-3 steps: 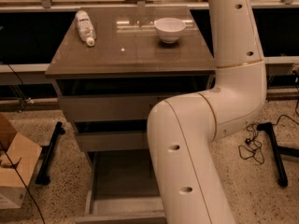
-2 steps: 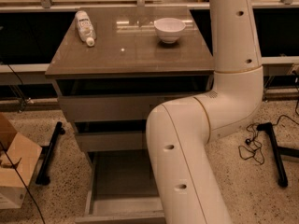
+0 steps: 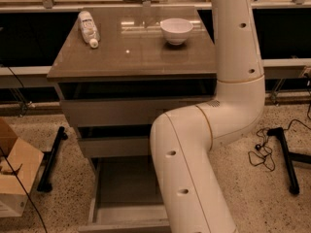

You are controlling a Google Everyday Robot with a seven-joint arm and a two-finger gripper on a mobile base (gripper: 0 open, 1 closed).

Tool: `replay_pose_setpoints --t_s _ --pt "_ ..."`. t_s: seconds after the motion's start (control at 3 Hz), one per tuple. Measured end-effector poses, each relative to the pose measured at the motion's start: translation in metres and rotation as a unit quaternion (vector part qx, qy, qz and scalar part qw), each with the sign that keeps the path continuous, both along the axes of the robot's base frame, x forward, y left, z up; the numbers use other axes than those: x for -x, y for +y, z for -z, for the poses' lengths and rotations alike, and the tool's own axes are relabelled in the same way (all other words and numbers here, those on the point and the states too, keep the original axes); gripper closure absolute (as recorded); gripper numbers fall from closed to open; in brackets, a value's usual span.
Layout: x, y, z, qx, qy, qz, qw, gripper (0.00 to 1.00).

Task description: Place rxbar blueberry into bottom drawer

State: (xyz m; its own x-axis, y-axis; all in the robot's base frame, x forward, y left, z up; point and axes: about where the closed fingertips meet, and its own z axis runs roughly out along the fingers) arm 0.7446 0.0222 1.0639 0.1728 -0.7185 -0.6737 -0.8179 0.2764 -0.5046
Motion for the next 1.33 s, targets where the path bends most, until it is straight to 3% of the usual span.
replay_pose_setpoints --t_s 0.33,0.67,1.0,1.33 --pt "0.003 0.013 0.019 0.020 0.046 -0.046 0.9976 1.00" --pt "0.021 0.028 0.024 0.050 0.077 -0.101 0.9907 1.00" --pt "0.033 0.048 0.048 0.066 0.120 -0.152 0.9789 1.00" --pt "0.040 0.060 0.077 0.075 0.158 -0.182 0.9676 1.00"
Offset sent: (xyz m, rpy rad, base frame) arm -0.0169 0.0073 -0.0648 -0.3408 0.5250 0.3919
